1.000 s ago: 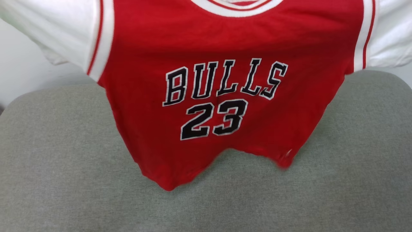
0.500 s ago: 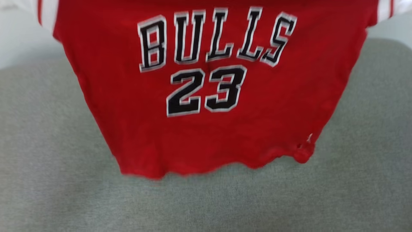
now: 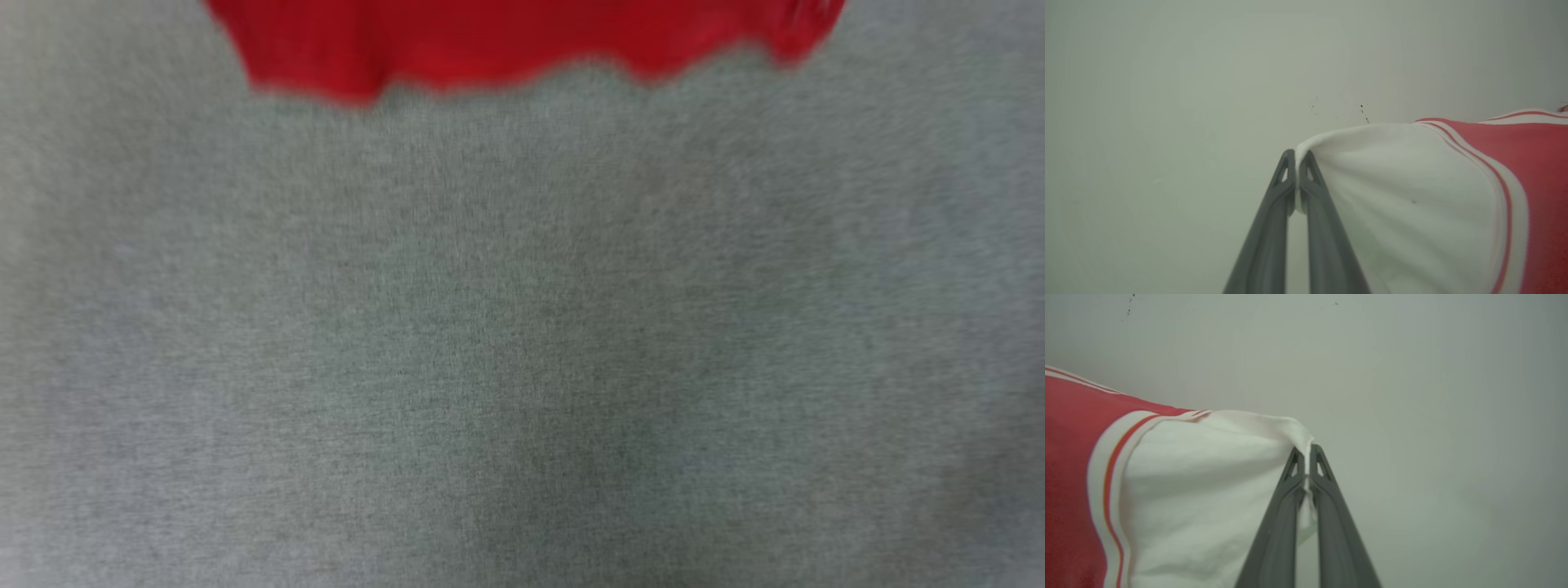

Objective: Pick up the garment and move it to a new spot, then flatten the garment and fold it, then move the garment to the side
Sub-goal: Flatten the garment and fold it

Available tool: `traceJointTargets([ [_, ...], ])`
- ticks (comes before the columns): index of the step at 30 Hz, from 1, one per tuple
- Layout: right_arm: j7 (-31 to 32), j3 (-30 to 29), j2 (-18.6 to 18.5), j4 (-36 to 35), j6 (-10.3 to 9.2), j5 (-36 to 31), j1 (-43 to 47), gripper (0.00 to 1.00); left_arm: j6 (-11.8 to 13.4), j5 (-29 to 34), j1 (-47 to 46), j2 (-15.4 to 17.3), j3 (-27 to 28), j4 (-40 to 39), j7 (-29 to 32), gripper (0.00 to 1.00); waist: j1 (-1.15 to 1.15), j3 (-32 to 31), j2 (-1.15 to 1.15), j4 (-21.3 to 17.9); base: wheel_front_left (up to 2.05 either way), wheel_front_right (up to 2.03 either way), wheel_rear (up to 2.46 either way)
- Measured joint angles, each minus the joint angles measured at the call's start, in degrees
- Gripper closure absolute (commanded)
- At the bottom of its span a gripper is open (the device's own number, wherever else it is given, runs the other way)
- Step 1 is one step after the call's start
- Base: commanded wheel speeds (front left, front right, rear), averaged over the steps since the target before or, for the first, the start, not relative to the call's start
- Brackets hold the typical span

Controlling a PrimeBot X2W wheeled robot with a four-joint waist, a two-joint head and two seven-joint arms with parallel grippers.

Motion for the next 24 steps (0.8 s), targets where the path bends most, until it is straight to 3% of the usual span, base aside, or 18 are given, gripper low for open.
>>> traceJointTargets([
  [7,-8.59,1.6,5.71,12.49,0.0,-6.01,-10.34,1.0,-0.77,4.35,-15.56,-4.99,-3.05,14.59,-8.13,1.0,0.01,6.72,0.0,0.59,0.0,0.0,0.0],
  [12,-12.87,1.69,7.97,19.01,0.0,-7.53,-11.94,1.0,-1.29,4.76,-17.16,-7.86,-6.06,21.78,-12.46,1.0,0.01,9.0,0.0,1.62,0.0,0.0,0.0],
  [20,-18.18,4.27,9.87,24.06,0.0,-6.46,-3.2,1.0,-1.66,2.54,-6.13,-9.96,-9.38,25.9,-18.6,1.0,0.0,8.63,0.0,2.78,0.0,0.0,0.0],
  [24,-21.01,10.62,7.72,22.84,0.02,-5.97,3.27,1.0,-1.75,1.64,4.52,-10.43,-12.12,25.47,-19.18,1.0,0.0,6.54,0.0,3.2,0.0,0.0,0.0],
])
